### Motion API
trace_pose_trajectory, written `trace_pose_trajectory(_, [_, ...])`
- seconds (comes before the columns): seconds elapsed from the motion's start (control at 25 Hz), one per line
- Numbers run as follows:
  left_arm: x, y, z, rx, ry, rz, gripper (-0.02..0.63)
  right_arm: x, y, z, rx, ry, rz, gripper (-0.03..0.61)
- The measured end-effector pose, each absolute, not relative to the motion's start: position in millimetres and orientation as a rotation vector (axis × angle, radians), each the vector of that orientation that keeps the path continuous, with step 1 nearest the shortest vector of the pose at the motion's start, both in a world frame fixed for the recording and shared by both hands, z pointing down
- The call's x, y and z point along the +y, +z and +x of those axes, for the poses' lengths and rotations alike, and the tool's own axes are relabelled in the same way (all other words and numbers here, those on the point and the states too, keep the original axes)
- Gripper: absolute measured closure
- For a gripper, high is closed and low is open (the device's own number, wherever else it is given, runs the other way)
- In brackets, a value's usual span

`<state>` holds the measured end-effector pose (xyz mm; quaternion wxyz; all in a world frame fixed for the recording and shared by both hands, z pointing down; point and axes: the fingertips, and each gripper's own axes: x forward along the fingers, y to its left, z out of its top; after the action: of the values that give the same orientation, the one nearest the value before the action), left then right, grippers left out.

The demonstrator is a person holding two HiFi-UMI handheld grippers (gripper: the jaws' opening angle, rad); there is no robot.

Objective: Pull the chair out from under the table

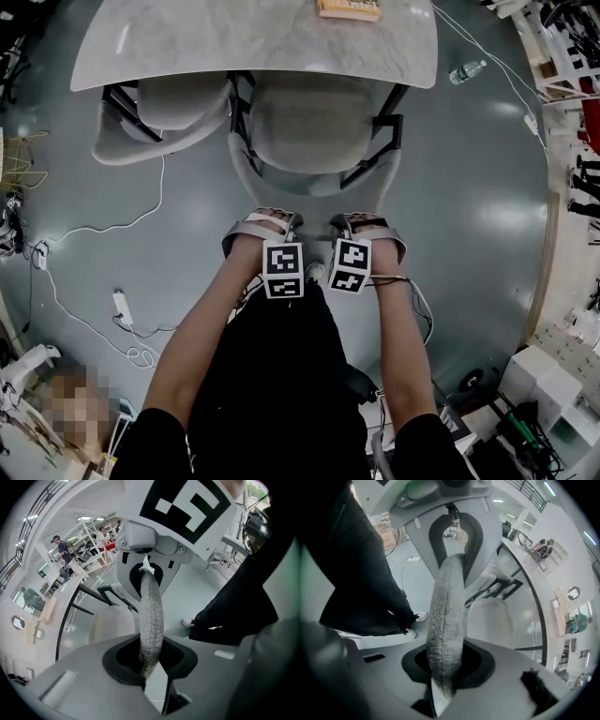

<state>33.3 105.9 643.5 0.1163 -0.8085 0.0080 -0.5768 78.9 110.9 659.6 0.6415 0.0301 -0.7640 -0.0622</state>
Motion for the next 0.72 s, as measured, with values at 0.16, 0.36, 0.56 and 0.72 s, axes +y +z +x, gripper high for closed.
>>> trace_pose_trajectory(0.16, [114, 644, 35, 0.025, -1.697, -2.368, 0.535, 119, 659, 81, -1.744, -0.144, 0.06, 0.505])
trace_pose_trajectory(0.36, [129, 644, 32, 0.024, -1.714, -2.374, 0.535, 134, 659, 79, -1.741, -0.131, 0.059, 0.505])
trace_pose_trajectory(0.56, [147, 644, 33, 0.029, -1.712, -2.379, 0.535, 151, 659, 79, -1.74, -0.134, 0.055, 0.505])
trace_pose_trajectory(0.72, [159, 644, 34, 0.032, -1.719, -2.38, 0.534, 163, 659, 80, -1.738, -0.135, 0.052, 0.505])
